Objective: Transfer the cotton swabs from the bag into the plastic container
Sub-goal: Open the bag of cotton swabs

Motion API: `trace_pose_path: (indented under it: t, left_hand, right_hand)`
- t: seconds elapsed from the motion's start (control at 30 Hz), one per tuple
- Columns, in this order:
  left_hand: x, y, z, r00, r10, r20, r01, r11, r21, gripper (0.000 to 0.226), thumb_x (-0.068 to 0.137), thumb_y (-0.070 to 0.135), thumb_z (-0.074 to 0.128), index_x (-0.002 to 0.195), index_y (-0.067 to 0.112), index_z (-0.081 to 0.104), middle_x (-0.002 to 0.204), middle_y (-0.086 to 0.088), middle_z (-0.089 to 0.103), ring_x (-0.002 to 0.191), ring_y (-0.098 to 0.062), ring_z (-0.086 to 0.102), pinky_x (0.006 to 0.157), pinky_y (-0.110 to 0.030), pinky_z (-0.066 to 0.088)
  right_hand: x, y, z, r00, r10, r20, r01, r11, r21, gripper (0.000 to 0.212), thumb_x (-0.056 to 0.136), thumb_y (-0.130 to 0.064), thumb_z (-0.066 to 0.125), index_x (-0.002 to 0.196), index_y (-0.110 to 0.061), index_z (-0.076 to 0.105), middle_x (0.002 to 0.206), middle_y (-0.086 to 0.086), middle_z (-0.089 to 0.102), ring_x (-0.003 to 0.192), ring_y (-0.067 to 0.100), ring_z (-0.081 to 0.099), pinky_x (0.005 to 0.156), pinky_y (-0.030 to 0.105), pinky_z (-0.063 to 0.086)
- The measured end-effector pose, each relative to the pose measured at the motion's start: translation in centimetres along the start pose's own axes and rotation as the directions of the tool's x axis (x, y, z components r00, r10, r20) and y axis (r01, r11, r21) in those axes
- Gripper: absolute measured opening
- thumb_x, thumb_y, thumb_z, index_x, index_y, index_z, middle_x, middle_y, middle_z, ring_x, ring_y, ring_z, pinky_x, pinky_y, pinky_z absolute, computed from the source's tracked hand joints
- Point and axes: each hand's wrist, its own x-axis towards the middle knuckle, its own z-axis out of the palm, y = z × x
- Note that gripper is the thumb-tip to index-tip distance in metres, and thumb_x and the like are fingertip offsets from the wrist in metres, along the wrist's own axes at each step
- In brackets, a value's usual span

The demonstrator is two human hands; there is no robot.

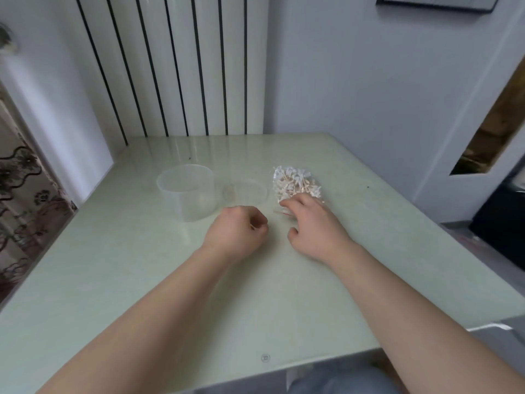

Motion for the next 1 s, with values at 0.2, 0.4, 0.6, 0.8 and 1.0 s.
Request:
trace_pose_path:
  t: [0.2,0.4,0.6,0.8,1.0]
  left_hand:
    - [1.3,-0.3,1.2,1.000,0.006,0.021,-0.007,0.998,0.056,0.023,0.087,0.037,0.059,0.099,0.032,0.077,0.103,0.013,0.075,0.102,-0.016,0.067,0.091,-0.037,0.054]
    - [1.9,-1.2,1.9,0.991,-0.021,-0.135,-0.013,0.970,-0.243,0.011,0.091,0.031,0.066,0.096,0.029,0.076,0.091,0.018,0.074,0.085,0.005,0.066,0.081,-0.016,0.050]
    - [2.2,-2.6,1.7,0.992,-0.018,-0.127,-0.005,0.983,-0.181,0.012,0.091,0.027,0.066,0.090,0.027,0.078,0.090,0.014,0.075,0.084,0.000,0.067,0.078,-0.015,0.050]
    - [2.7,-2.2,2.2,0.996,0.001,-0.088,-0.009,0.996,-0.087,0.016,0.091,0.033,0.064,0.098,0.031,0.078,0.097,0.014,0.074,0.092,-0.008,0.065,0.086,-0.027,0.051]
    - [2.5,-2.3,2.2,0.997,0.010,-0.079,-0.017,0.995,-0.098,0.023,0.093,0.034,0.063,0.112,0.030,0.075,0.107,0.017,0.073,0.100,-0.006,0.064,0.089,-0.022,0.047]
  right_hand:
    - [2.5,0.6,1.0,0.993,0.012,-0.117,-0.002,0.996,0.092,0.040,0.086,-0.005,0.059,0.124,-0.016,0.063,0.120,0.005,0.064,0.112,0.029,0.059,0.092,0.039,0.049]
    - [4.0,-1.0,1.8,0.944,-0.048,-0.325,0.114,0.975,0.190,0.008,0.083,-0.006,0.068,0.086,-0.013,0.071,0.084,0.002,0.070,0.092,0.027,0.058,0.082,0.031,0.044]
    - [3.4,0.2,1.4,0.955,0.013,-0.298,0.026,0.992,0.124,0.005,0.080,-0.022,0.070,0.085,-0.022,0.069,0.085,-0.002,0.061,0.083,0.025,0.062,0.085,0.039,0.049]
    - [2.9,0.8,1.3,0.991,-0.001,-0.135,0.013,0.996,0.087,0.023,0.081,-0.036,0.075,0.101,-0.027,0.067,0.096,-0.006,0.055,0.090,0.019,0.060,0.077,0.035,0.052]
    - [3.5,0.3,1.3,0.986,-0.069,-0.154,0.075,0.997,0.030,0.013,0.089,-0.023,0.065,0.100,-0.024,0.073,0.089,-0.004,0.062,0.090,0.022,0.061,0.075,0.034,0.050]
